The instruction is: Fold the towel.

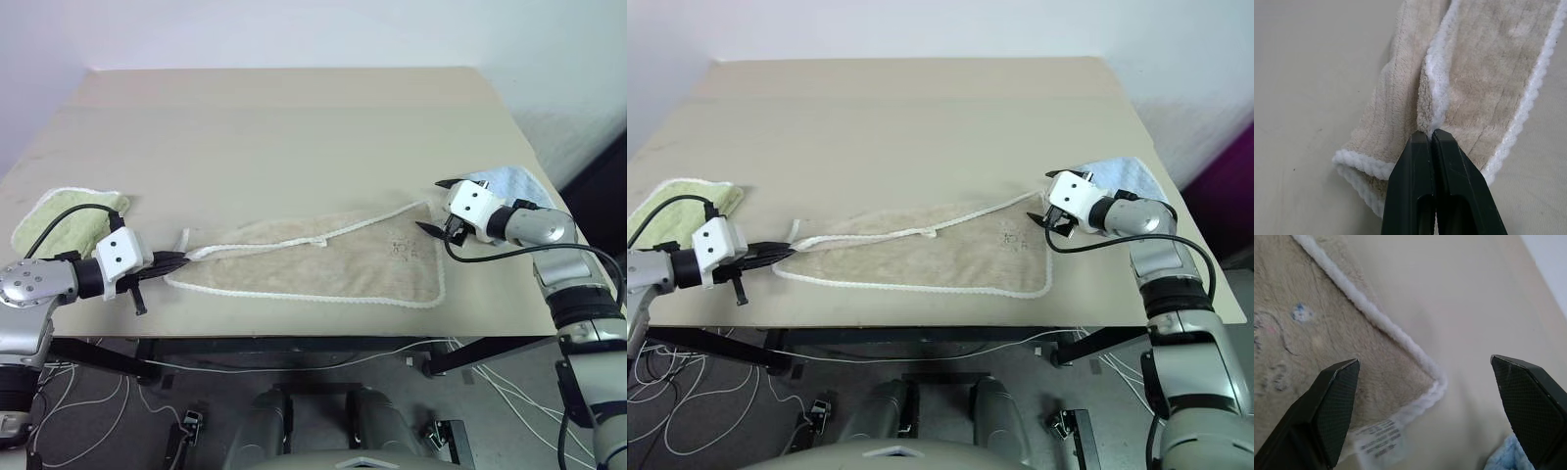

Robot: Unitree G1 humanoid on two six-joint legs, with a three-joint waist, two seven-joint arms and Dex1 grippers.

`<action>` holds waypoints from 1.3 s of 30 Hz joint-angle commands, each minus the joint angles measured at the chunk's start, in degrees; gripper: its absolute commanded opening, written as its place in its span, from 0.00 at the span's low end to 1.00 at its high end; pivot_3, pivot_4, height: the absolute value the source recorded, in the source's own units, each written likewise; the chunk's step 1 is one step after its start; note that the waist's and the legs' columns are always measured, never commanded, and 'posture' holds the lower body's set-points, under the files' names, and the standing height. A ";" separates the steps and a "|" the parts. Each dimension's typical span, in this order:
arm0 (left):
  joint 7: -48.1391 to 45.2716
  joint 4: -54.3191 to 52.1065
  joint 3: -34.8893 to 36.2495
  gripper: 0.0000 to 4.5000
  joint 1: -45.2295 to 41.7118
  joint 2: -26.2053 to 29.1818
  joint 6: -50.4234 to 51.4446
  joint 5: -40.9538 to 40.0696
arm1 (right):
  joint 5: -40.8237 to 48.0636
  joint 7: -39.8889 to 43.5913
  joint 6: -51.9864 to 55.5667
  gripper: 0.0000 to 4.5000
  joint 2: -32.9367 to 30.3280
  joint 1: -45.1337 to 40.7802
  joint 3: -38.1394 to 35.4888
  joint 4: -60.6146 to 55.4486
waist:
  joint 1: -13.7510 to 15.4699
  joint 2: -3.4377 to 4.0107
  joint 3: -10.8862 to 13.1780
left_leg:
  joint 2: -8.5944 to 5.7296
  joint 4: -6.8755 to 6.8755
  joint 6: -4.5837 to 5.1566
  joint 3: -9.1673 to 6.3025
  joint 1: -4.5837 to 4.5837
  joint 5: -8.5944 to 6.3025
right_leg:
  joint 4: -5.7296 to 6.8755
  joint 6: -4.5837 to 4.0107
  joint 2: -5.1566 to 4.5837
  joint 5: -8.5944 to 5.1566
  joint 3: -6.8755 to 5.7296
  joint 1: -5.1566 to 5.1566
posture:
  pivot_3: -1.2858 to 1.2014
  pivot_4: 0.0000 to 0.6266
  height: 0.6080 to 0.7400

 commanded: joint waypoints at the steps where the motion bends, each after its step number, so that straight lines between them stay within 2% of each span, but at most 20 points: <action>1: 1.08 -1.31 2.11 0.01 1.20 0.25 -0.95 0.32 | -3.19 -2.12 -6.13 1.00 1.14 -5.56 1.52 7.39 | -0.04 0.00 0.00 | 0.01 -0.01 0.00 -0.01 0.00 0.00 | 0.00 0.00 0.00 0.00 0.00 -0.01 | 0.52 0.24 1.00; 12: 2.85 -3.78 2.90 0.01 4.71 -0.05 -1.02 0.23 | -11.36 -6.67 -14.48 1.00 2.94 -14.22 6.92 23.68 | -0.05 0.04 0.02 | -0.01 -0.02 -0.01 0.00 -0.02 0.00 | -0.01 0.00 -0.02 0.00 0.02 -0.03 | 0.52 0.24 1.00; 15: 3.15 -4.41 3.44 0.00 5.80 0.05 -0.94 0.10 | -11.71 -6.05 -15.80 0.87 2.83 -14.73 7.22 24.99 | -0.04 0.04 0.03 | 0.00 -0.03 -0.01 -0.01 -0.01 0.00 | -0.01 -0.01 -0.02 0.00 0.03 -0.03 | 0.52 0.24 1.00; 26: 3.78 -3.83 3.21 0.00 6.34 -0.72 -1.40 0.72 | -11.20 -4.60 -18.40 0.00 2.19 -13.82 6.40 24.59 | -0.10 0.06 0.03 | 0.00 -0.03 -0.01 0.00 -0.01 0.00 | -0.01 0.00 -0.02 0.00 0.03 -0.03 | 0.52 0.24 1.00; 35: 4.08 -1.08 3.02 0.00 3.73 -1.60 -2.12 1.37 | -11.57 -6.29 -20.22 0.00 0.42 -13.22 6.28 22.76 | -0.03 0.06 0.03 | -0.01 -0.02 -0.01 0.00 -0.01 0.00 | 0.00 0.00 0.00 0.00 0.02 -0.03 | 0.52 0.24 1.00; 39: 8.37 3.07 5.25 0.00 -2.92 -3.57 -0.74 0.11 | -11.01 -5.65 -20.53 0.00 -1.08 -14.68 5.70 21.16 | 0.16 0.11 0.07 | -0.02 0.00 -0.01 -0.01 -0.01 0.00 | 0.01 0.00 0.00 0.00 0.01 -0.02 | 0.52 0.24 1.00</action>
